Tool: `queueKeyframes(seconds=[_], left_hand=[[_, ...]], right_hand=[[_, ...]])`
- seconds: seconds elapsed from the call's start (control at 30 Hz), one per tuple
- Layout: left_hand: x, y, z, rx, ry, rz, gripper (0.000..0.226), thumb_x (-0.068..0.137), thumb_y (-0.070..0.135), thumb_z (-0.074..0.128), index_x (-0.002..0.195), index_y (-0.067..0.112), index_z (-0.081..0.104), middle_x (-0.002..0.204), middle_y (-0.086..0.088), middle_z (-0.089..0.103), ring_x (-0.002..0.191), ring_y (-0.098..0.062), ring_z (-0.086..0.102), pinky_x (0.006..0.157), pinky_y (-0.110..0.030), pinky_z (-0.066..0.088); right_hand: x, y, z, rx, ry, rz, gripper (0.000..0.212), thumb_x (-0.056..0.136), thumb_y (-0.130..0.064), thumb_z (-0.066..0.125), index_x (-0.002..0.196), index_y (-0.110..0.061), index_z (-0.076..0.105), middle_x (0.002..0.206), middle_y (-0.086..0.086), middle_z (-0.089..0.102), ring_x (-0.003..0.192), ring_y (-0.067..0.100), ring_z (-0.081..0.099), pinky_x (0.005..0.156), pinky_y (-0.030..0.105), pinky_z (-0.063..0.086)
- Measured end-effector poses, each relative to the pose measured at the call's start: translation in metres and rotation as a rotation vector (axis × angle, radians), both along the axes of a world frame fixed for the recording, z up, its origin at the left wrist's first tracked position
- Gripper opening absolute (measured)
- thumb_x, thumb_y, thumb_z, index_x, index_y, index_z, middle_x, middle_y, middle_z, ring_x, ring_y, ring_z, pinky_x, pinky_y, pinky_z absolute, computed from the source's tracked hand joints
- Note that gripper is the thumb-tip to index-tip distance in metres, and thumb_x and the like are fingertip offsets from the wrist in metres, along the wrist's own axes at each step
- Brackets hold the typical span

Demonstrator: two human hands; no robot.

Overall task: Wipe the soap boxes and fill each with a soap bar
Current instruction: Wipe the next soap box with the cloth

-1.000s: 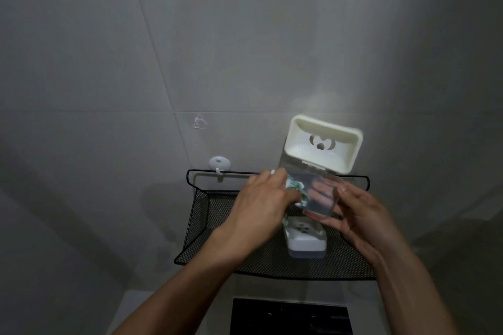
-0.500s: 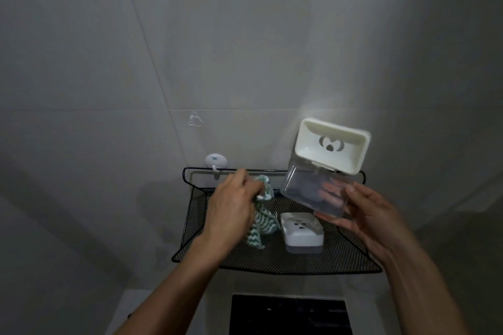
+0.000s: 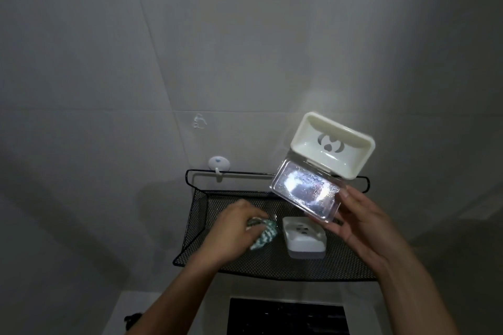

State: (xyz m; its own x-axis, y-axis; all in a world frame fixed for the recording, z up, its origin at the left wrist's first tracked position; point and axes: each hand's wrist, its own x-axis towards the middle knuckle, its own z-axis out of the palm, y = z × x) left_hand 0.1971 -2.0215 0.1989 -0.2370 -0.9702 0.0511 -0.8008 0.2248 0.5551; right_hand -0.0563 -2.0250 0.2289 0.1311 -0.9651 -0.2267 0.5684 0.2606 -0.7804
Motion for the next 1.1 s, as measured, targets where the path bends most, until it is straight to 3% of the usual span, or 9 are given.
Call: queueKeyframes(seconds=[0.07, 0.13, 0.27, 0.4, 0.5, 0.7, 0.83, 1.0, 1.1], left_hand=[[-0.01, 0.007, 0.019, 0.076, 0.355, 0.066, 0.026, 0.089, 0.029, 0.07, 0.115, 0.026, 0.071, 0.11, 0.006, 0.066, 0.099, -0.006, 0.063, 0.09, -0.025, 0.051], [-0.022, 0.015, 0.031, 0.218, 0.624, 0.074, 0.029, 0.085, 0.018, 0.075, 0.113, 0.016, 0.071, 0.107, -0.005, 0.07, 0.096, -0.017, 0.068, 0.083, -0.023, 0.055], [-0.039, 0.024, 0.041, 0.3, 0.905, 0.081, 0.027, 0.083, 0.004, 0.074, 0.109, 0.005, 0.068, 0.105, -0.017, 0.072, 0.095, -0.021, 0.07, 0.079, -0.018, 0.055], [-0.046, 0.024, 0.04, 0.361, 1.207, 0.147, 0.032, 0.084, 0.002, 0.07, 0.116, 0.002, 0.064, 0.108, -0.018, 0.072, 0.105, -0.03, 0.069, 0.092, -0.034, 0.055], [-0.039, 0.018, 0.04, 0.412, 1.374, 0.196, 0.03, 0.088, 0.002, 0.066, 0.115, -0.007, 0.058, 0.11, -0.021, 0.071, 0.107, -0.034, 0.068, 0.099, -0.045, 0.052], [-0.007, 0.005, 0.049, 0.313, 1.271, 0.26, 0.028, 0.089, 0.025, 0.064, 0.106, 0.005, 0.07, 0.099, -0.016, 0.074, 0.087, -0.024, 0.071, 0.071, -0.035, 0.059], [0.013, -0.011, 0.054, 0.216, 1.158, 0.342, 0.021, 0.096, 0.021, 0.057, 0.099, 0.01, 0.074, 0.083, -0.012, 0.074, 0.069, -0.014, 0.065, 0.054, -0.024, 0.053], [0.029, -0.019, 0.055, 0.221, 1.068, 0.317, 0.021, 0.095, 0.027, 0.06, 0.095, 0.016, 0.078, 0.08, -0.01, 0.073, 0.066, -0.015, 0.064, 0.049, -0.024, 0.05], [0.03, -0.017, 0.054, 0.2, 1.09, 0.325, 0.023, 0.094, 0.031, 0.062, 0.106, 0.016, 0.074, 0.087, -0.007, 0.075, 0.071, -0.015, 0.067, 0.053, -0.028, 0.054]], right_hand=[[0.007, -0.001, 0.0, 0.007, -0.025, -0.004, 0.038, 0.09, -0.013, 0.057, 0.126, -0.003, 0.063, 0.125, 0.02, 0.069, 0.112, 0.032, 0.069, 0.082, 0.044, 0.062], [0.015, -0.002, -0.001, 0.0, -0.043, -0.013, 0.041, 0.09, -0.013, 0.057, 0.129, -0.002, 0.061, 0.13, 0.022, 0.066, 0.112, 0.03, 0.068, 0.082, 0.037, 0.062], [0.033, -0.003, -0.002, -0.036, -0.054, 0.007, 0.041, 0.088, -0.014, 0.059, 0.128, -0.004, 0.064, 0.131, 0.02, 0.065, 0.114, 0.027, 0.066, 0.092, 0.033, 0.058], [0.042, -0.003, -0.008, -0.036, -0.088, 0.045, 0.042, 0.092, -0.009, 0.057, 0.133, -0.008, 0.062, 0.132, 0.015, 0.066, 0.122, 0.027, 0.063, 0.104, 0.039, 0.052], [0.042, -0.002, -0.012, -0.008, -0.075, 0.074, 0.046, 0.088, -0.01, 0.063, 0.134, -0.005, 0.062, 0.132, 0.014, 0.067, 0.125, 0.027, 0.063, 0.104, 0.041, 0.048], [0.029, 0.002, -0.017, -0.021, -0.136, 0.027, 0.07, 0.07, -0.016, 0.082, 0.135, -0.004, 0.058, 0.131, 0.023, 0.064, 0.119, 0.038, 0.064, 0.097, 0.048, 0.055], [0.022, 0.003, -0.014, -0.014, -0.059, 0.009, 0.034, 0.082, -0.017, 0.073, 0.116, -0.014, 0.072, 0.13, 0.018, 0.067, 0.115, 0.038, 0.067, 0.08, 0.048, 0.06], [0.026, 0.006, -0.017, 0.028, 0.108, 0.009, 0.039, 0.084, -0.022, 0.067, 0.121, -0.013, 0.07, 0.12, 0.02, 0.071, 0.106, 0.039, 0.071, 0.08, 0.05, 0.061], [0.031, 0.007, -0.018, 0.022, 0.157, 0.023, 0.038, 0.077, -0.019, 0.07, 0.115, -0.019, 0.074, 0.118, 0.022, 0.072, 0.102, 0.038, 0.072, 0.074, 0.045, 0.062]])
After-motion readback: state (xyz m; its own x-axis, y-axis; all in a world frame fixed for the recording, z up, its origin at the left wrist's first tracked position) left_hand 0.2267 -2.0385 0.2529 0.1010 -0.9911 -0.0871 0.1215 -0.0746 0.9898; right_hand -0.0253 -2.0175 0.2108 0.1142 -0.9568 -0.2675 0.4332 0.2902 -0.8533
